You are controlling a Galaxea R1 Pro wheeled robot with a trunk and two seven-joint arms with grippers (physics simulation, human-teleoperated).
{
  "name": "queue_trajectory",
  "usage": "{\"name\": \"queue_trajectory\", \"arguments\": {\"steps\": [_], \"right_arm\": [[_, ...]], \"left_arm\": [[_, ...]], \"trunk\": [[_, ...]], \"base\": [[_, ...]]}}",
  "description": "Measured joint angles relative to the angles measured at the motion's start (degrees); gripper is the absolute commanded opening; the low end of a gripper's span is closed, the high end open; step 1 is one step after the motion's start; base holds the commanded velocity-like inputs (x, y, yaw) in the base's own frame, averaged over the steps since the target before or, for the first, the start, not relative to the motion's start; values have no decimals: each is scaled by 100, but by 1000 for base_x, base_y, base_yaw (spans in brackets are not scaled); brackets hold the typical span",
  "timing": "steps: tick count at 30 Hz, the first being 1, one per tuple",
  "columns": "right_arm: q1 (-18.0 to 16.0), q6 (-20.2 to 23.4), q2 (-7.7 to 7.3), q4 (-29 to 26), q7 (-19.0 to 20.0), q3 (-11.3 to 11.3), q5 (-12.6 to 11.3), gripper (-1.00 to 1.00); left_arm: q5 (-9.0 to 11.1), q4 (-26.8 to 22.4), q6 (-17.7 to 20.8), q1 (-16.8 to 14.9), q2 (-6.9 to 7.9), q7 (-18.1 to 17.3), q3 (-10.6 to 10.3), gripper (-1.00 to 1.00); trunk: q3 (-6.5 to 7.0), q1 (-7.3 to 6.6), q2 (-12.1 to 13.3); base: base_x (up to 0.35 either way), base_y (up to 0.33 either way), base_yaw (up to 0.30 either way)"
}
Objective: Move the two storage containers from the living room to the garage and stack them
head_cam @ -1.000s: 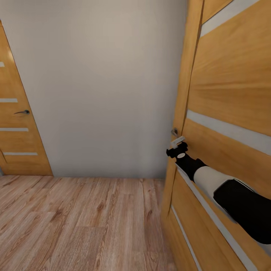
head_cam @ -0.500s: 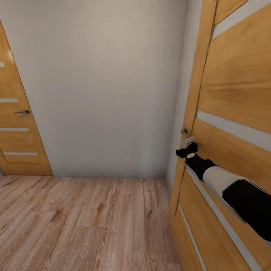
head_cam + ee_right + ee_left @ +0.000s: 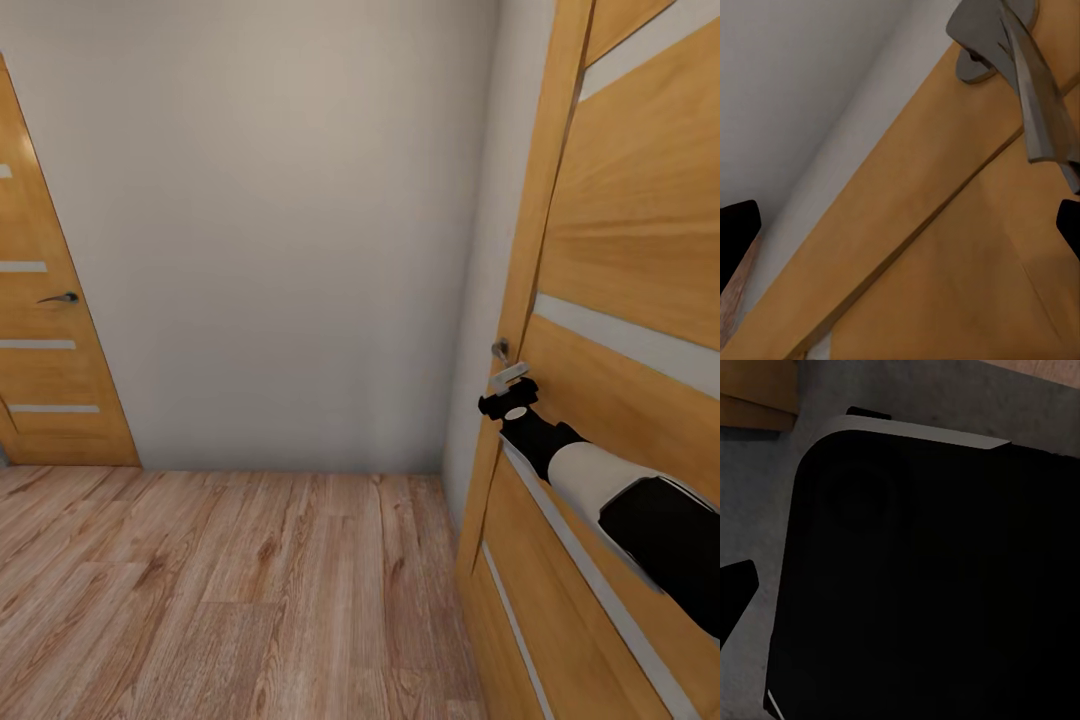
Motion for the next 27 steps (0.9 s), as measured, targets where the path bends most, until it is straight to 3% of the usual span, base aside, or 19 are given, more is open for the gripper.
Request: {"name": "queue_trajectory", "arguments": {"steps": [20, 24, 27], "right_arm": [[-1, 16, 6, -4, -18, -32, 11, 100], [-1, 17, 86, 4, -37, -113, 3, 100], [0, 20, 319, 5, -43, -133, -9, 100]], "left_arm": [[0, 0, 0, 0, -2, 0, 1, 100], [-1, -2, 1, 1, 0, 0, 1, 100], [-1, -2, 1, 1, 2, 0, 1, 100]], "trunk": [[0, 0, 0], [0, 0, 0], [0, 0, 0]], "base": [[0, 0, 0], [0, 0, 0], [0, 0, 0]]}}
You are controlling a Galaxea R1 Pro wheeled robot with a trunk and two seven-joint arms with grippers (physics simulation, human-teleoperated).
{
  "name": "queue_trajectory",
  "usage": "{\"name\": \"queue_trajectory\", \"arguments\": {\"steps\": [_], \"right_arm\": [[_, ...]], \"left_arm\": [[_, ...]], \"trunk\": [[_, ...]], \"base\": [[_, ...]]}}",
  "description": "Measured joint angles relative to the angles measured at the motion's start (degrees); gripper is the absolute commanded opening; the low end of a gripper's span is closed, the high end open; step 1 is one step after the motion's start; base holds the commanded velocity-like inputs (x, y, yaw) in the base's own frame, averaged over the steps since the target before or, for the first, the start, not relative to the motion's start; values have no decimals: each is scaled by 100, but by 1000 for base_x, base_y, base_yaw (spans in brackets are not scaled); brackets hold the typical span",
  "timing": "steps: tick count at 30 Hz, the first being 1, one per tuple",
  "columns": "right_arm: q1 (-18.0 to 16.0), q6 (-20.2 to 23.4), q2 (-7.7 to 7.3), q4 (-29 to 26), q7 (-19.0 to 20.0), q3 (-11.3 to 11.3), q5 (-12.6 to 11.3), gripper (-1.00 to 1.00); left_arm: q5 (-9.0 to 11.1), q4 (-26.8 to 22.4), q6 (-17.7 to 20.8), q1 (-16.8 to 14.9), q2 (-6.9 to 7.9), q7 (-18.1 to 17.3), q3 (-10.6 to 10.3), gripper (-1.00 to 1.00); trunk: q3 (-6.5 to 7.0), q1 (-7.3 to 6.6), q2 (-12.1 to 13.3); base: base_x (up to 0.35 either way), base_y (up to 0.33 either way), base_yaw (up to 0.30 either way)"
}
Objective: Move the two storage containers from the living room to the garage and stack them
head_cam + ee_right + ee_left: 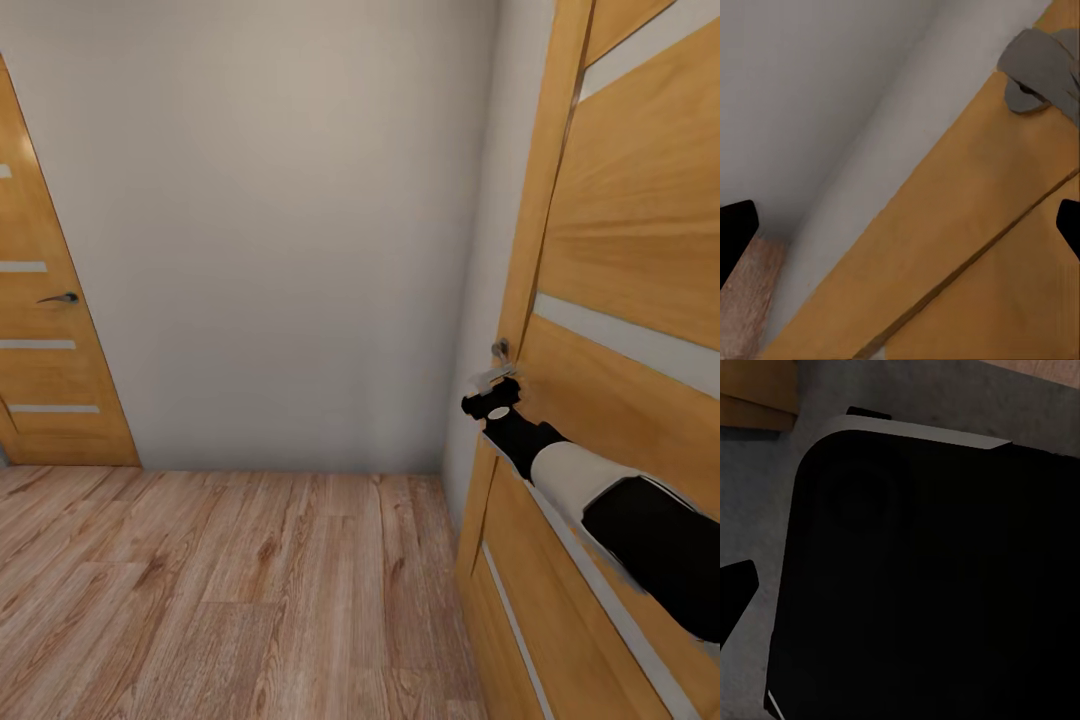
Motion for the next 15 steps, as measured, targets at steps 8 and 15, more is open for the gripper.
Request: {"name": "queue_trajectory", "arguments": {"steps": [8, 15], "right_arm": [[1, 33, 629, -8, -35, 10, -28, 100], [1, 30, 946, 27, -30, 1, -45, 100]], "left_arm": [[0, -1, 1, 0, 3, 0, 0, 100], [2, -1, 0, 0, 5, 0, 0, 100]], "trunk": [[0, 0, 0], [0, 0, 0]], "base": [[0, 0, 0], [0, 0, 0]]}}
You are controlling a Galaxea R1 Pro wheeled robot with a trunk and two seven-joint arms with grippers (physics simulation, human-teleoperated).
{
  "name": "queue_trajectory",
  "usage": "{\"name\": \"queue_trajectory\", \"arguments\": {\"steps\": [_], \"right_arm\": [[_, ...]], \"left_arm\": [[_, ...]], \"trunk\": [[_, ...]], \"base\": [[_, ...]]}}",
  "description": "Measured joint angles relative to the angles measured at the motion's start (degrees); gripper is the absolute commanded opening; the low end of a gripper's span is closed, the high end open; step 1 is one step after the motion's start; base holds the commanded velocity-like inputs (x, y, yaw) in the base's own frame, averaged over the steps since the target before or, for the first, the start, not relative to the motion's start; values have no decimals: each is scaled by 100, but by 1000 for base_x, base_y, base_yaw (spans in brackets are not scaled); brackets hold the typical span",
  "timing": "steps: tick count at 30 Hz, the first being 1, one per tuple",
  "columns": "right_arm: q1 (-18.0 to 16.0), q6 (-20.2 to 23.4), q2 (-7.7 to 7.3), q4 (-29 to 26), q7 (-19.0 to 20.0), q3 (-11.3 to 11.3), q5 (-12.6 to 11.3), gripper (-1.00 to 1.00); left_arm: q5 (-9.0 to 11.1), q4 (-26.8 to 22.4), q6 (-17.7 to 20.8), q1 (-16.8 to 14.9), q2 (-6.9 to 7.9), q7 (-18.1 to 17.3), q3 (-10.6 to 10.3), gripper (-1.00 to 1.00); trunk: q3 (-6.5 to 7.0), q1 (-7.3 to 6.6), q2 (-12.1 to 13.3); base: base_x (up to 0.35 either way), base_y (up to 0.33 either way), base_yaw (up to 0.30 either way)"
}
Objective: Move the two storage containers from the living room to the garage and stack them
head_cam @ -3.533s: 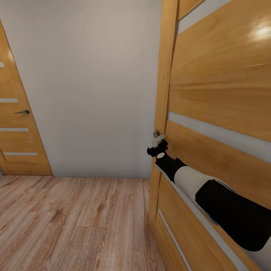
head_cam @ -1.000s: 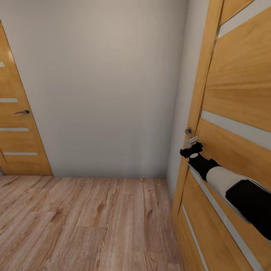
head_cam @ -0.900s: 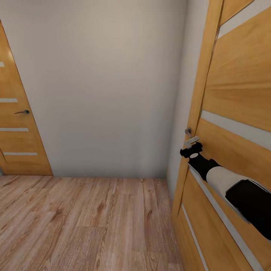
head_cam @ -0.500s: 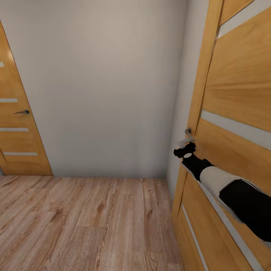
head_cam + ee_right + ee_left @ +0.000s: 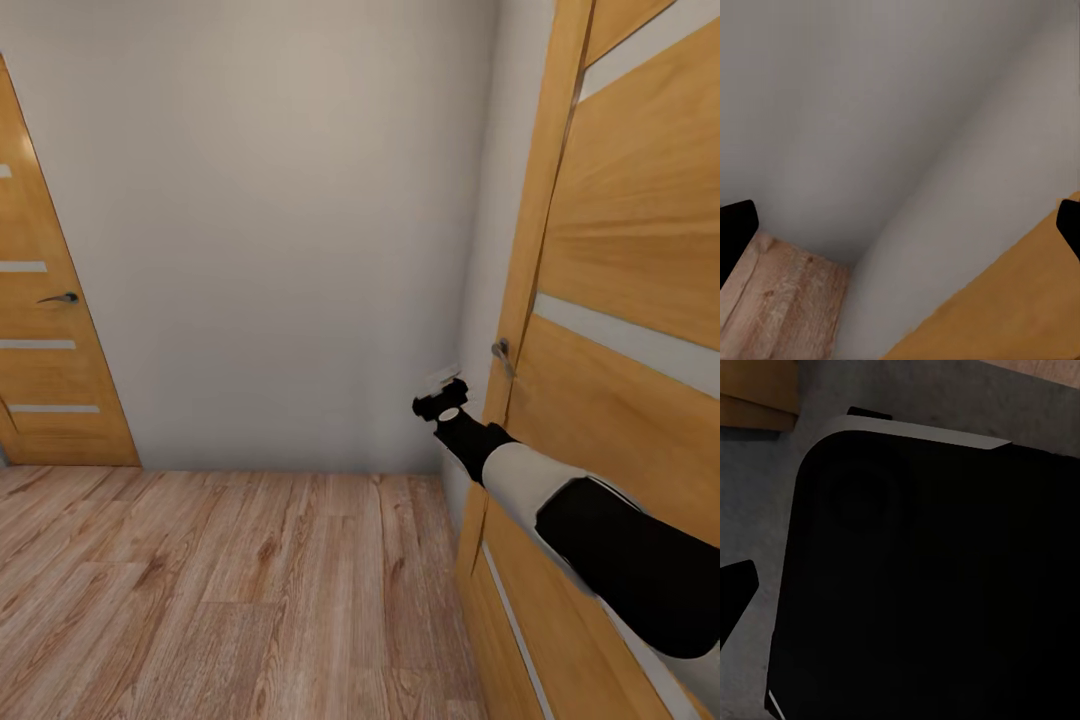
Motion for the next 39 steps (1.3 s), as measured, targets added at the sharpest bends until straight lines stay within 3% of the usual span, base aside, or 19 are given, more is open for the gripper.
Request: {"name": "queue_trajectory", "arguments": {"steps": [9, 13, 23, 27, 32, 39], "right_arm": [[85, -98, 370, 283, 69, -3, -13, 100], [523, -155, 369, 305, 146, -11, -22, 100], [2031, -155, 369, 343, 261, -29, -31, 100], [2500, -127, 316, 353, 641, -31, -111, 100], [2860, -108, 293, 523, 993, -23, -464, 100], [3056, -124, 288, 630, 1002, -26, -550, 100]], "left_arm": [[-1, 0, -1, 0, 0, 0, 0, 100], [-1, -1, 1, 0, 0, 0, 0, 100], [5, -1, 1, 0, 0, 0, -1, 100], [7, -1, 1, 0, 0, 0, 0, 100], [7, -1, 1, 0, -1, -1, -4, 100], [7, -1, 1, 0, 0, 0, -4, 100]], "trunk": [[0, 0, 0], [-1, 0, 0], [-1, 0, 0], [-1, 0, 0], [-1, 0, 0], [0, 0, 0]], "base": [[0, 0, 0], [0, 0, 0], [0, 0, 0], [0, 0, 0], [0, 0, 0], [0, 0, 0]]}}
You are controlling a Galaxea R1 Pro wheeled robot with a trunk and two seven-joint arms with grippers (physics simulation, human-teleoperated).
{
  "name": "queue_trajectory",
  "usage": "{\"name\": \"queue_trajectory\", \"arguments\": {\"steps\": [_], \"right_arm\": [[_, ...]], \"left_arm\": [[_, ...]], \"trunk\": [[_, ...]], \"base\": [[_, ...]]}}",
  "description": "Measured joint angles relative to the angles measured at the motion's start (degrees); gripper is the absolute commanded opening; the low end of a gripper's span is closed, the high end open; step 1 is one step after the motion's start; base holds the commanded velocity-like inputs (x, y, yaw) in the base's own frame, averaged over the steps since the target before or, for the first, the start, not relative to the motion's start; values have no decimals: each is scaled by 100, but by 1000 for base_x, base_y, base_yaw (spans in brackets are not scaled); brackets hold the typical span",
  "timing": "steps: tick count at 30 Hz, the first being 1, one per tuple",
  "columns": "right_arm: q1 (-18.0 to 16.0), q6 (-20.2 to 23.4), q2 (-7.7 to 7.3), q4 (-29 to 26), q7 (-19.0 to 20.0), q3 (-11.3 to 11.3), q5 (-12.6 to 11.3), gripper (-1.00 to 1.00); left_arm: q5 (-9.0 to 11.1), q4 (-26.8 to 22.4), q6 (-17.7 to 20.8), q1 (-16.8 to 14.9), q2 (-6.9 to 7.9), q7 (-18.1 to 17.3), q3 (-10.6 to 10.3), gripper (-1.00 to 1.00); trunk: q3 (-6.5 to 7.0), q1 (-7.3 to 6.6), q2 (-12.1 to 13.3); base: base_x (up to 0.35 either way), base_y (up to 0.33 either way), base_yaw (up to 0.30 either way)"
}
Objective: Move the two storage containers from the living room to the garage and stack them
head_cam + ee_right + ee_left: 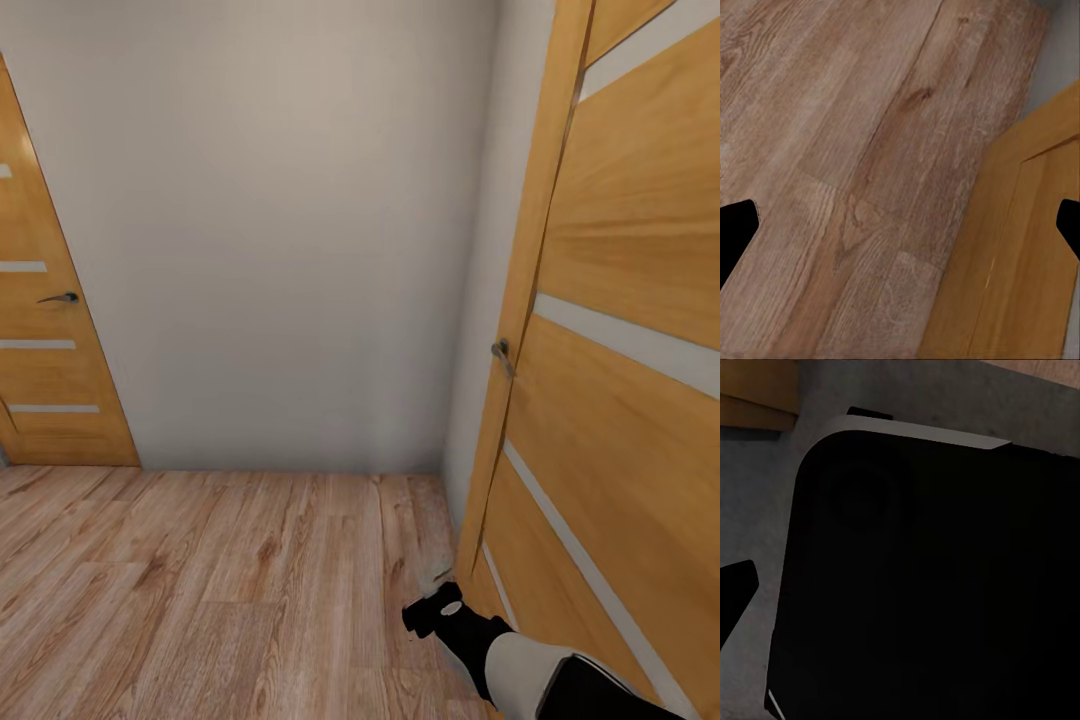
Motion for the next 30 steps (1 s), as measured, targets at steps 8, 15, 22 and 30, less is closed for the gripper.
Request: {"name": "queue_trajectory", "arguments": {"steps": [8, 15, 22, 30], "right_arm": [[422, -13, -20, 13, 39, -9, -365, 100], [461, 8, -47, 20, 51, -2, -682, 100], [617, -9, -71, 23, 52, -3, -710, 100], [1330, -115, -307, 12, 48, 11, -706, 100]], "left_arm": [[0, 0, 0, 0, 0, 0, -3, 100], [0, 0, 0, 0, 0, 0, -3, 100], [-6, 0, 0, 0, 0, 0, -3, 100], [-3, 0, 0, 0, 0, 0, 3, 100]], "trunk": [[0, 0, 0], [0, 0, 0], [0, 0, 0], [0, 0, 0]], "base": [[0, 0, 0], [0, 0, 0], [0, 0, 0], [0, 0, 0]]}}
